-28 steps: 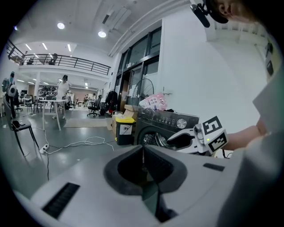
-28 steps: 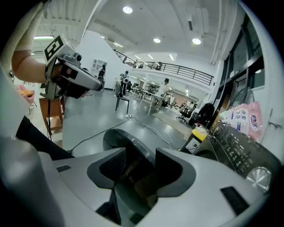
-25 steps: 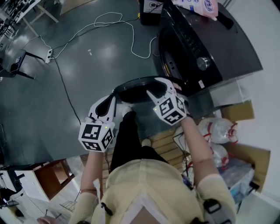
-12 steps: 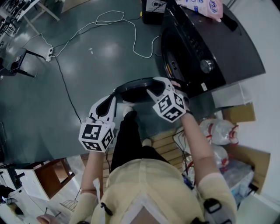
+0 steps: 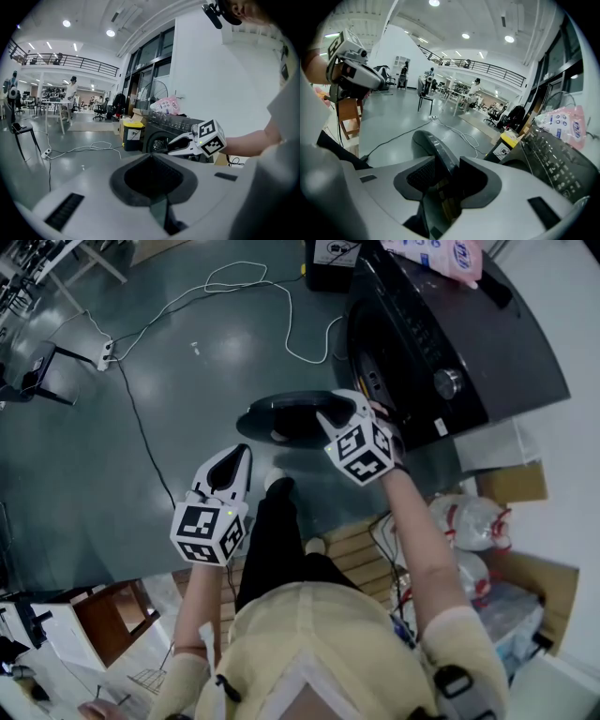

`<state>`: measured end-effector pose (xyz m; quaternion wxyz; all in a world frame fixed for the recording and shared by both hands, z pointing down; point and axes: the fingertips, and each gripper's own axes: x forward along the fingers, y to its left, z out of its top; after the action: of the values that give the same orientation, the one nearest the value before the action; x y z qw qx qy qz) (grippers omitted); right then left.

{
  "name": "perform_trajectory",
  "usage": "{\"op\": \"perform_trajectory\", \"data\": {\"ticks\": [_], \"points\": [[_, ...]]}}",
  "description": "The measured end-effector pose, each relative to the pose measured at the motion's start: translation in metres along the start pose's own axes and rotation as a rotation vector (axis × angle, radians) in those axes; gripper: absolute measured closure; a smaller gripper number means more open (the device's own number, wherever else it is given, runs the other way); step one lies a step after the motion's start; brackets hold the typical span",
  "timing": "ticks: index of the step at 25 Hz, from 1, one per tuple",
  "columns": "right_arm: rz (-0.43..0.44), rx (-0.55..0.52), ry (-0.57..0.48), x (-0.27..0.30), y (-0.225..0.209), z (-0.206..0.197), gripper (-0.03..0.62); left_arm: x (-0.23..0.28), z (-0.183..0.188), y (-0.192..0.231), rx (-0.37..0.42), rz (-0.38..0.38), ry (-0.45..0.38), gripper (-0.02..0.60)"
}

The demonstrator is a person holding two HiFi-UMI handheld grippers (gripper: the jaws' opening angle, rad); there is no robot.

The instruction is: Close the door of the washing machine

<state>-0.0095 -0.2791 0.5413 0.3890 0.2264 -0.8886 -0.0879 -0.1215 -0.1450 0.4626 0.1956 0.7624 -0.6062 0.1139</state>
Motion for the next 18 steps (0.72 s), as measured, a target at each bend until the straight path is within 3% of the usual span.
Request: {"op": "perform_trajectory", "data": {"ticks": [18], "points": [[-0.131,0.087,0.081,0.037,-0.057,0.006,0.442,0.01,0.0,0.01,-0.015,-0.003,-0.007,0.571]]}}
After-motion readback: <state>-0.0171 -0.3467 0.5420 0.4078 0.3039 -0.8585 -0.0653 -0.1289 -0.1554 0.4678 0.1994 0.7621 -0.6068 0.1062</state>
